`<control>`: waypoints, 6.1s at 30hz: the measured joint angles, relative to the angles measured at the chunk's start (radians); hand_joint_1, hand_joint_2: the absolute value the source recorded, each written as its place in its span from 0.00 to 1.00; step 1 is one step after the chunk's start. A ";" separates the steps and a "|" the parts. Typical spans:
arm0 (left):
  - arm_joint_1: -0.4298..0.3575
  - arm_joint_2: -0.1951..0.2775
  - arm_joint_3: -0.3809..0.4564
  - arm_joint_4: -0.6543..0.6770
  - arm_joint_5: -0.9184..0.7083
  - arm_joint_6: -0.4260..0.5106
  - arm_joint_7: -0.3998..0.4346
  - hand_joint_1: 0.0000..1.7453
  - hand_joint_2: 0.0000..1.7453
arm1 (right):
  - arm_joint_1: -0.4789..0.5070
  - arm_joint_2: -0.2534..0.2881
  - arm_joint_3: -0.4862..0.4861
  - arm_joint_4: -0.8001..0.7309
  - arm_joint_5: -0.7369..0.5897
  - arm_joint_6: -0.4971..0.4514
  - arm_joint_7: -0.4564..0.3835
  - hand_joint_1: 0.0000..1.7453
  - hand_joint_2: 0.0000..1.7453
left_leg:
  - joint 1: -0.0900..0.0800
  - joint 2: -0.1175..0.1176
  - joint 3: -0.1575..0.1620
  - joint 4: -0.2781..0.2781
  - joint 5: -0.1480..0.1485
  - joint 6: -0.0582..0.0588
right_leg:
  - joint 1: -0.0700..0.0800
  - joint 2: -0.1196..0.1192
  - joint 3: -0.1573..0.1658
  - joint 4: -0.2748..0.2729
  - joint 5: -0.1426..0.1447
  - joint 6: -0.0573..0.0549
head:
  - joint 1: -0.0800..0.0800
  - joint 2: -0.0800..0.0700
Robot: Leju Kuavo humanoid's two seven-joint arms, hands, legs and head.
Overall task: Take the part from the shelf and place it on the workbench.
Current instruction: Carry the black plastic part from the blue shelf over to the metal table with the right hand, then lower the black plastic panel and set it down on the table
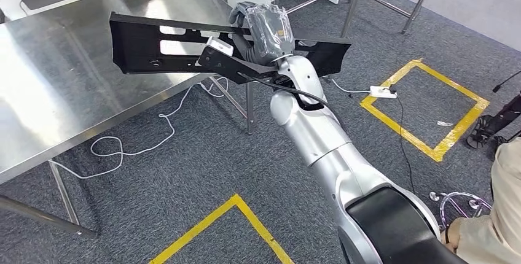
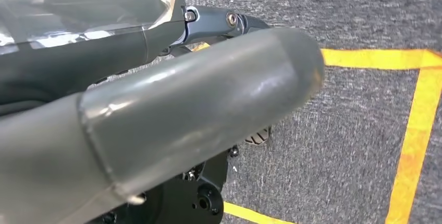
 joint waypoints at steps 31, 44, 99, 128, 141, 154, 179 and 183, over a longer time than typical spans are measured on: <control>-0.003 0.005 0.000 0.000 0.005 0.010 -0.006 0.00 0.00 | -0.023 -0.057 -0.063 0.010 -0.016 -0.015 -0.007 1.00 1.00 | 0.003 -0.005 -0.007 0.002 0.004 -0.003 | -0.004 0.003 0.016 -0.035 0.012 0.008 | 0.000 0.000; 0.002 0.007 0.000 0.000 -0.011 0.007 -0.003 0.00 0.00 | 0.023 -0.075 -0.082 -0.077 0.017 0.008 0.017 1.00 1.00 | 0.010 0.080 -0.156 0.293 -0.123 -0.054 | -0.003 -0.059 0.082 -0.159 0.059 -0.048 | -0.014 0.000; 0.002 0.019 -0.004 0.000 -0.029 -0.046 -0.040 0.00 0.00 | 0.097 -0.188 -0.108 -0.216 -0.199 0.050 -0.094 1.00 1.00 | 0.002 0.042 0.031 -0.031 -0.005 0.014 | 0.003 -0.010 0.042 -0.102 0.036 -0.008 | 0.003 0.000; 0.000 0.013 -0.004 0.000 -0.023 -0.043 -0.024 0.00 0.00 | 0.061 -0.198 -0.097 -0.177 -0.214 0.048 -0.100 1.00 1.00 | -0.011 0.082 -0.018 0.002 0.003 0.008 | 0.008 -0.017 0.106 -0.144 0.010 -0.019 | -0.005 0.000; 0.000 0.008 -0.004 0.000 -0.025 -0.043 -0.021 0.00 0.00 | 0.075 -0.228 -0.087 -0.180 -0.216 0.040 -0.090 1.00 1.00 | -0.008 0.058 0.041 0.006 -0.059 -0.019 | -0.022 -0.020 0.036 -0.155 0.094 0.025 | -0.004 0.000; 0.003 0.012 -0.005 0.001 -0.034 -0.038 -0.017 0.00 0.00 | -0.046 -0.237 -0.086 -0.074 -0.056 0.029 0.021 1.00 1.00 | 0.033 0.090 -0.062 0.089 -0.012 -0.071 | -0.039 -0.017 0.100 -0.154 0.038 0.000 | -0.014 0.000; 0.000 0.018 -0.005 0.000 -0.035 -0.043 -0.011 0.00 0.00 | -0.215 -0.260 -0.084 0.193 0.109 -0.019 0.074 1.00 1.00 | -0.001 0.073 -0.077 0.239 -0.161 -0.040 | -0.007 -0.016 0.065 -0.170 0.080 -0.041 | -0.009 0.000; 0.002 0.020 -0.005 0.000 -0.040 -0.042 -0.009 0.00 0.00 | -0.208 -0.271 -0.085 0.238 0.155 -0.041 0.098 1.00 1.00 | 0.005 0.078 -0.117 0.217 -0.080 -0.043 | -0.007 -0.013 0.088 -0.169 0.062 -0.039 | -0.009 0.000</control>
